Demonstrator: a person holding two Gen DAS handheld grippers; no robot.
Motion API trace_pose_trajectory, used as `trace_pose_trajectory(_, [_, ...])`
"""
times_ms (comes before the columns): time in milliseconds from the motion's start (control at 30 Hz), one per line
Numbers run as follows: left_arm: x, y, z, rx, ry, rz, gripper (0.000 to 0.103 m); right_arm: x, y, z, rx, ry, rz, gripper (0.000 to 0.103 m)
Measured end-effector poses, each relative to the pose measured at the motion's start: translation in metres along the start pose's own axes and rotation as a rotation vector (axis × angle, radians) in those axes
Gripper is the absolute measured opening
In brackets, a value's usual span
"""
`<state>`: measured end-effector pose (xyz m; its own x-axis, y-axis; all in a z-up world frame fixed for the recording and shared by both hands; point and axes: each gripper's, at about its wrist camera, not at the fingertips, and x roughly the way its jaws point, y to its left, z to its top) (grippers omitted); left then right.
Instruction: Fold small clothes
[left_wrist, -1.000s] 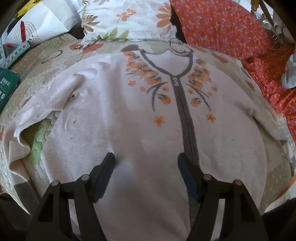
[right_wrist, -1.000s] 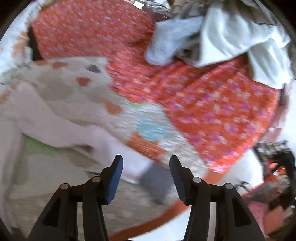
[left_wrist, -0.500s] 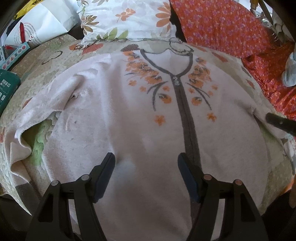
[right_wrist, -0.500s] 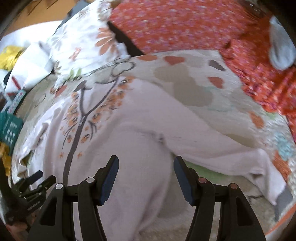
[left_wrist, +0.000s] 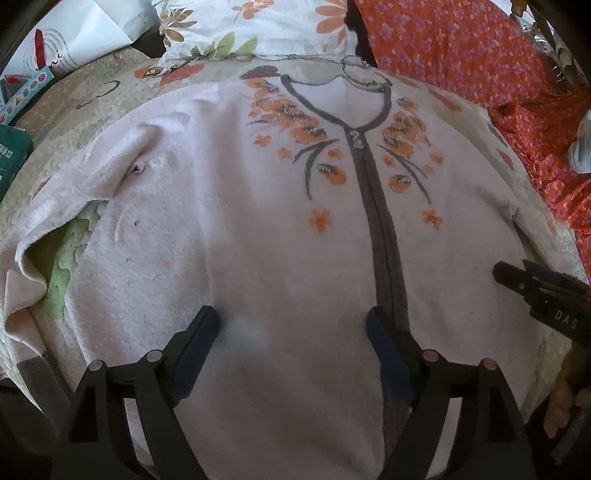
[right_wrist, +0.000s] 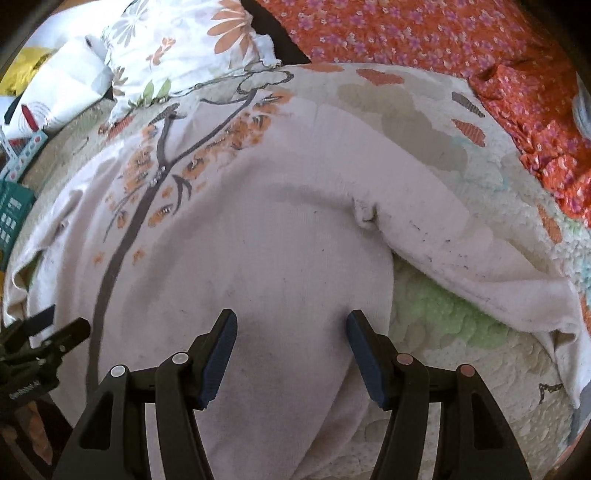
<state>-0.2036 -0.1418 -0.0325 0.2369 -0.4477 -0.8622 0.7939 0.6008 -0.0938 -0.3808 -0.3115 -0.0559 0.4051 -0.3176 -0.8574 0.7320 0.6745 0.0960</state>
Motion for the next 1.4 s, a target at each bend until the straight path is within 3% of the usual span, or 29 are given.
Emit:
trace_pose_trajectory(300, [0.001, 0.001, -0.003, 0.015, 0.007, 0.006, 0.089, 0.005, 0.013, -0.004, -0.058, -0.025, -0.069, 0.077])
trace_pose_trajectory(700, [0.001, 0.001, -0.003, 0.014, 0.005, 0.007, 0.091, 0.008, 0.011, -0.004, -0.044, -0.035, -0.081, 0.085])
trace_pose_trajectory(867, [0.002, 0.002, -0.004, 0.021, 0.000, 0.018, 0.093, 0.011, 0.008, -0.005, -0.026, -0.040, -0.094, 0.093])
trace_pose_trajectory(1400, [0.003, 0.001, -0.005, 0.025, -0.002, 0.025, 0.096, 0.014, 0.007, -0.007, -0.009, -0.065, -0.093, 0.101])
